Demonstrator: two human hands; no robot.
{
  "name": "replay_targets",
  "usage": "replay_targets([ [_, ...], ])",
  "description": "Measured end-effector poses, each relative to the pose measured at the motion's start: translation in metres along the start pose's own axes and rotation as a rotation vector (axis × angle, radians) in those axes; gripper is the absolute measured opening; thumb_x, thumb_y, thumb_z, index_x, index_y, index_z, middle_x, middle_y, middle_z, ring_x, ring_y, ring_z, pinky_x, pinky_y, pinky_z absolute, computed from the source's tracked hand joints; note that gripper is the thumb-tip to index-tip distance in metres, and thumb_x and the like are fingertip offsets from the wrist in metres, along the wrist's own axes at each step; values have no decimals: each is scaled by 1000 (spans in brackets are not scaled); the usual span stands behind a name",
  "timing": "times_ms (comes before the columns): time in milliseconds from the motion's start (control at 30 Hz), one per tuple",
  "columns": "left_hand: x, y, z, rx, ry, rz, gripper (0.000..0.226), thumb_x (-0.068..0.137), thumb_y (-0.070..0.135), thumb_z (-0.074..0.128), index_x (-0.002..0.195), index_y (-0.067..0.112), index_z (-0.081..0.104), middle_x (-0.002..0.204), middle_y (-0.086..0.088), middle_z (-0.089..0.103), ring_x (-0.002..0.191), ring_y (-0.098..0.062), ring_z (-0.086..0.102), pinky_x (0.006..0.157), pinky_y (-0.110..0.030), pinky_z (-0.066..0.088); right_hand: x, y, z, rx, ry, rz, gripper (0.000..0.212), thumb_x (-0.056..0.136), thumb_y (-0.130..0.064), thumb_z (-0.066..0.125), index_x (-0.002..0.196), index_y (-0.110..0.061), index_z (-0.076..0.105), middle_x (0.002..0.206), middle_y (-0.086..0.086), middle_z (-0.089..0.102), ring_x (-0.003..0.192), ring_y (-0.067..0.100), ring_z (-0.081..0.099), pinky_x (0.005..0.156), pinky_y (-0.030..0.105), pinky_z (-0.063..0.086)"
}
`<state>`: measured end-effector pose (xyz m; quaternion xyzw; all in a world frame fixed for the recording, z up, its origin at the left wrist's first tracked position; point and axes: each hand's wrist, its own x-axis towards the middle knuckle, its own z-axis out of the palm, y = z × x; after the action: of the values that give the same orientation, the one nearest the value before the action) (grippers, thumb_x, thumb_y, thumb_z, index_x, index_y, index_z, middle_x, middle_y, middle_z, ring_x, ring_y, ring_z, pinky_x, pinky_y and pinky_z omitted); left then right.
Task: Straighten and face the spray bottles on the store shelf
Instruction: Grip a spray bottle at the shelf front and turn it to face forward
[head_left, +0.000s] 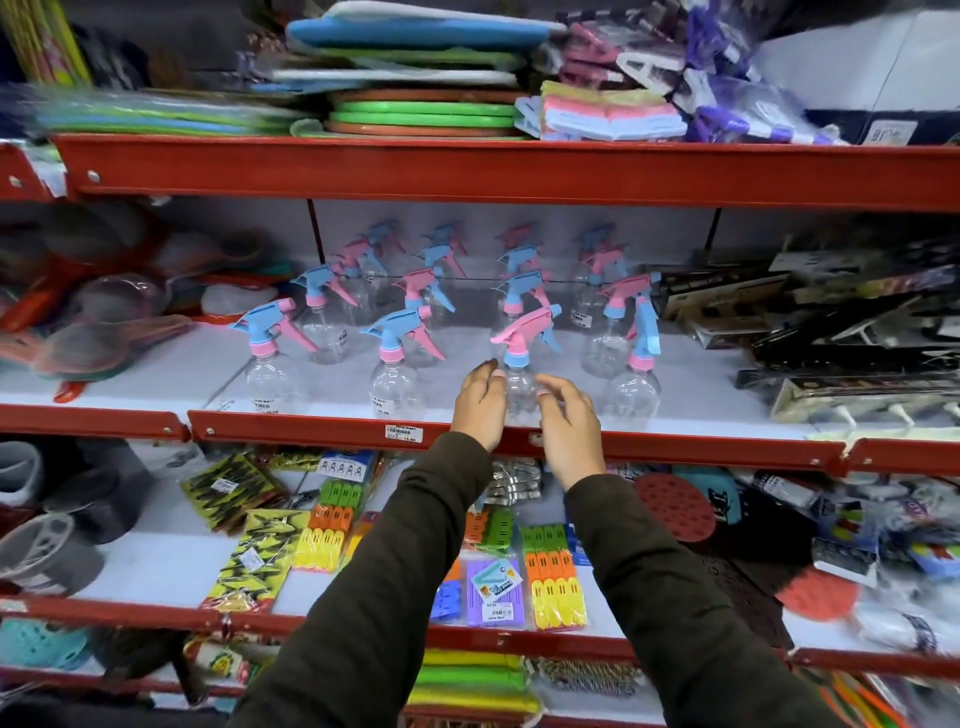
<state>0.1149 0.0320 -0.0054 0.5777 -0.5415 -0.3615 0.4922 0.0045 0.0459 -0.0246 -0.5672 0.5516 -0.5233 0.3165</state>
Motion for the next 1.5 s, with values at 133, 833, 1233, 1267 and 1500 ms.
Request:
replay_targets([
  [133,-5,-8,1,13,122,1,46,101,25,29,143,13,39,149,-10,35,140,-23,34,113,-24,18,10,-2,0,5,-18,46,41,99,-19,43,139,-15,53,141,12,49,127,23,52,110,30,36],
  [833,-22,-9,16,65,265,95,49,99,28,34,147,16,33,153,-10,30,141,-25,30,118,-36,21,-8,7,-8,91,-52,-25,43,98,-18,50,141,-18,48,147,7,49,124,13,53,101,23,39],
  [1233,-57,15,95,-50,21,205,40,100,27,35,139,20,43,145,-3,42,135,-17,38,115,-29,25,-8,41,-86,232,348,-65,23,94,-23,49,112,-28,63,125,4,62,110,9,60,101,39,51],
  [1267,-54,17,100,-49,-15,178,42,100,28,35,141,20,40,148,-3,39,137,-17,36,115,-26,23,-1,40,-91,211,339,-45,26,93,-25,49,115,-28,62,128,3,60,110,5,59,101,35,49],
  [1500,-29,25,121,34,-66,33,48,100,30,32,145,13,35,151,-11,34,139,-26,36,116,-31,23,45,29,-104,81,42,122,43,102,-28,42,139,-9,52,146,11,54,136,26,49,118,39,35],
])
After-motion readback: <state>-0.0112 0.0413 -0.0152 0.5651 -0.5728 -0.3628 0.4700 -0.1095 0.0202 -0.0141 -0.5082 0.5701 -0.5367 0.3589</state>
